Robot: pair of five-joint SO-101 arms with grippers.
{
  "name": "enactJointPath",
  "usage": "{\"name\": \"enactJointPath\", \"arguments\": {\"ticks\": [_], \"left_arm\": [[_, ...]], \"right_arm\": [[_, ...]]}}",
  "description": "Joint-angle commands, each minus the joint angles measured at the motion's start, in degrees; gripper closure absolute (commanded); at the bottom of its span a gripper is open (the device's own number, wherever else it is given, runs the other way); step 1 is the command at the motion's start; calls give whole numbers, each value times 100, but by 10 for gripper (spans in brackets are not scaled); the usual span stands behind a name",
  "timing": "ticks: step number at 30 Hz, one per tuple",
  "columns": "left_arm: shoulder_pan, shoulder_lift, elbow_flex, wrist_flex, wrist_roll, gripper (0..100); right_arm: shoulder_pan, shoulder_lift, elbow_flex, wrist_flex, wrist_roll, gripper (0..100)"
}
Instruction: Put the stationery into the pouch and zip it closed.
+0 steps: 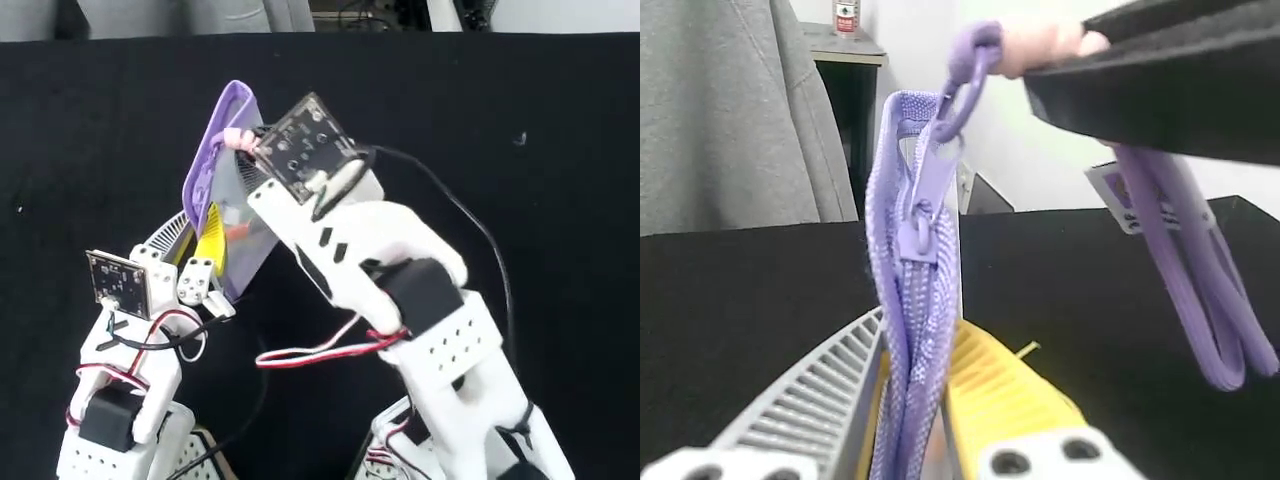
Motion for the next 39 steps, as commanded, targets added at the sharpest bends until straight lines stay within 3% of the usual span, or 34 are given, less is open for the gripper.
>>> {"name": "enactJointPath", "arguments": {"ticks": [1,39], "left_arm": [[-13,-9,-127,273,26,970],[-66,-9,-180,378,26,970]], "right_arm": [[369,382,-857,-35,229,987],[2180,3969,-4286,9,387,987]]}}
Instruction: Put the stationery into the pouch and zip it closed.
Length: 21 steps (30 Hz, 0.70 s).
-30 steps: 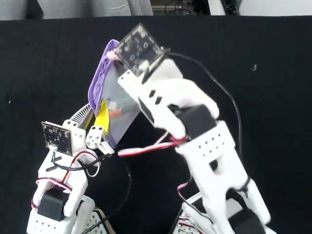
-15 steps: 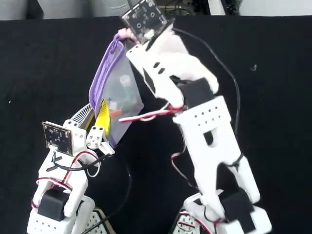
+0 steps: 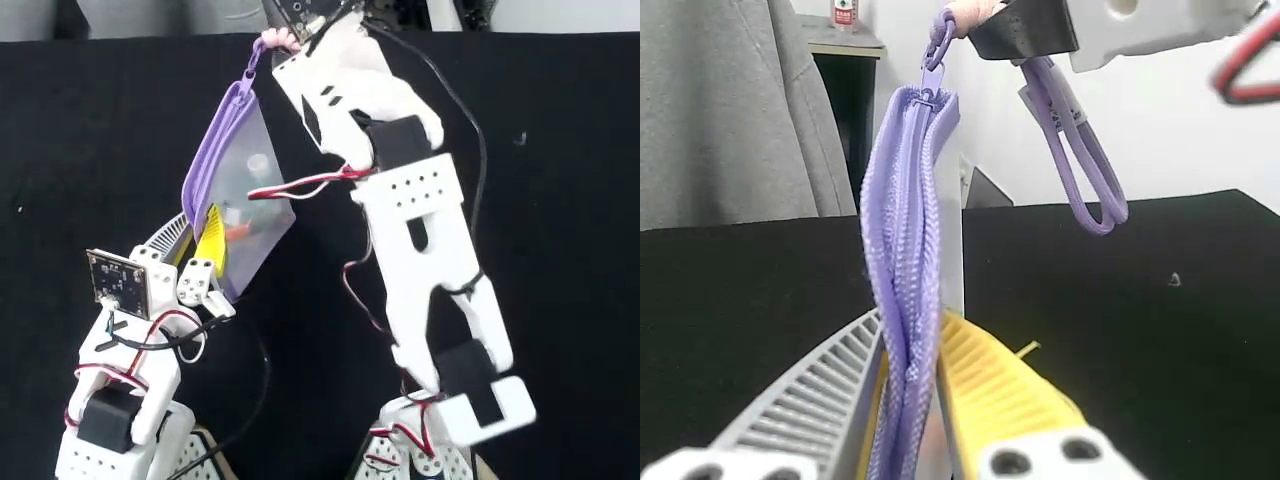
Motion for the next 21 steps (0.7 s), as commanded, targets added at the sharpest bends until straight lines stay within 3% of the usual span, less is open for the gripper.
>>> {"name": "enactJointPath", "arguments": {"ticks": [1,7,21], "left_arm": [[-66,-9,-66,167,26,970],[-66,-9,-66,167,18,970],[-31,-9,-110,141,35,961]], "right_arm": [[721,154,-760,-44,26,987],[879,558,-1138,97,26,987],[536,593,-2167,1582,-26,987]]}}
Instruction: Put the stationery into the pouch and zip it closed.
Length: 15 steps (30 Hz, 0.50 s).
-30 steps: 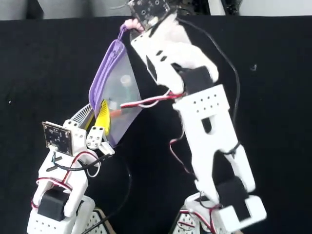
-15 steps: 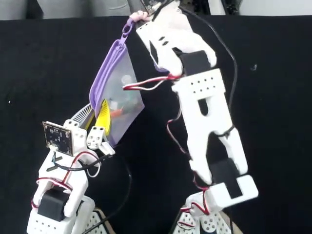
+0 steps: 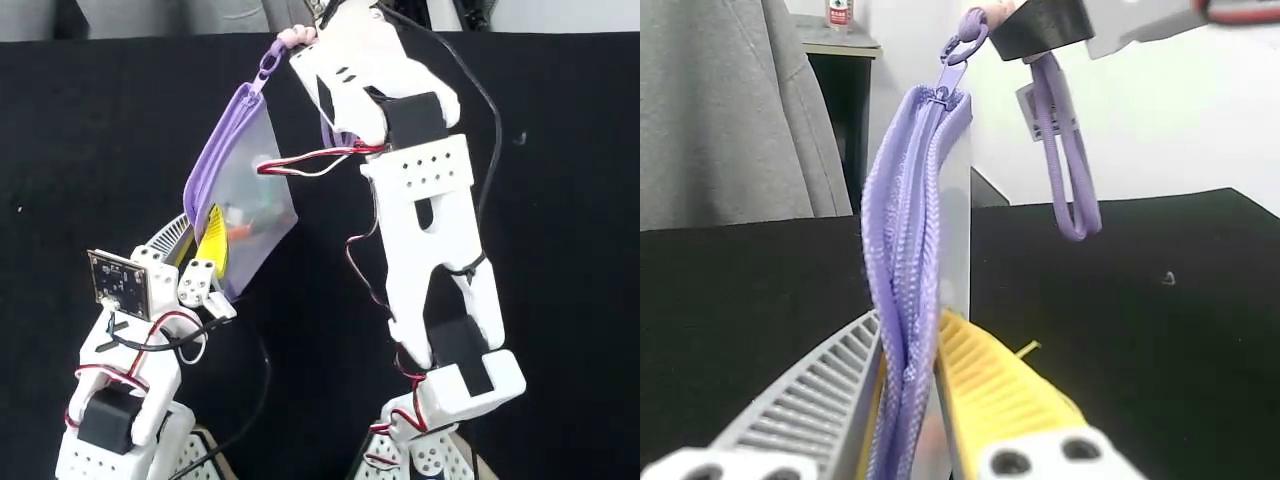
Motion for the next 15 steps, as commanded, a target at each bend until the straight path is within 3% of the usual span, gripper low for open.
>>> {"name": "enactJointPath", "arguments": {"ticks": [1,6,11,15], "left_arm": [[-40,-9,-101,149,70,937],[-31,-9,-92,167,88,779],[-40,-9,-101,141,97,762],[-171,-9,-207,158,580,760]], "right_arm": [[308,-92,-664,211,-35,987],[308,-92,-611,255,-35,987],[316,-57,-602,466,-35,987],[316,-40,-593,607,-35,987]]}}
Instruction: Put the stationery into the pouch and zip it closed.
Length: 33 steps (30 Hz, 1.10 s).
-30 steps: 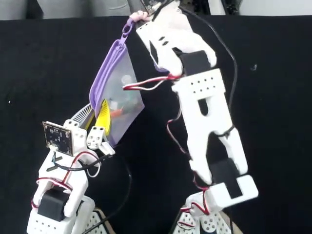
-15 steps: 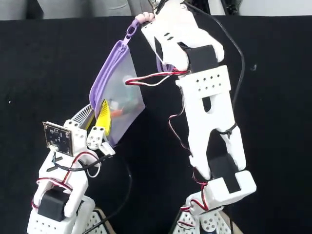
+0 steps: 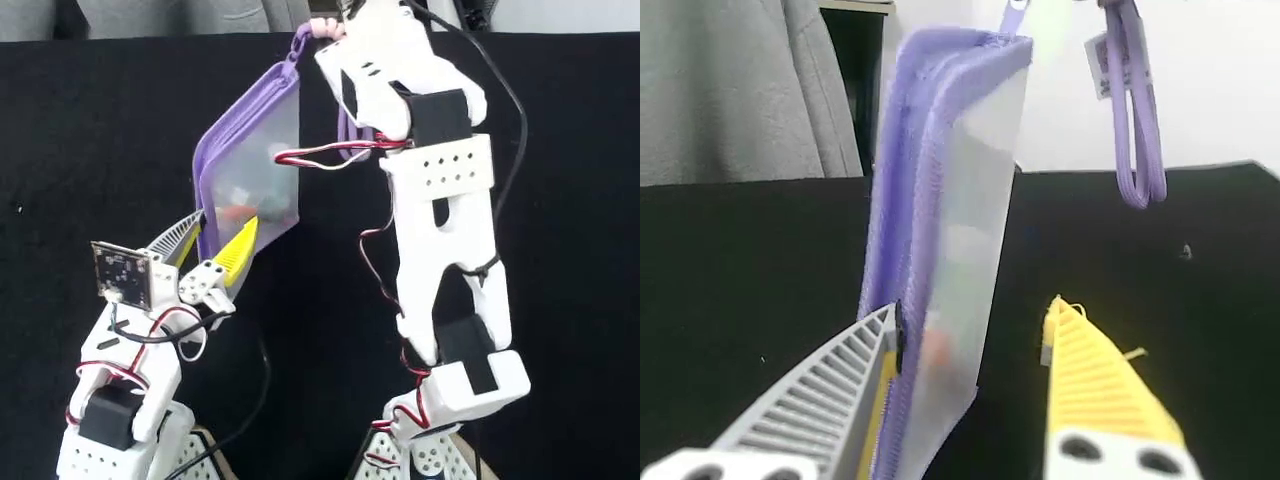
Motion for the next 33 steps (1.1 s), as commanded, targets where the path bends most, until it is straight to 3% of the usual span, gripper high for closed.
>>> {"name": "enactJointPath", "arguments": {"ticks": [1,18,33], "left_arm": [[-189,-44,-277,9,519,760],[-2202,-44,-567,-35,1697,760],[-2246,-44,-514,-35,1793,765]], "right_arm": [[70,-31,-303,141,-26,987],[62,822,312,237,-26,987],[193,1068,2079,-870,18,987]]}}
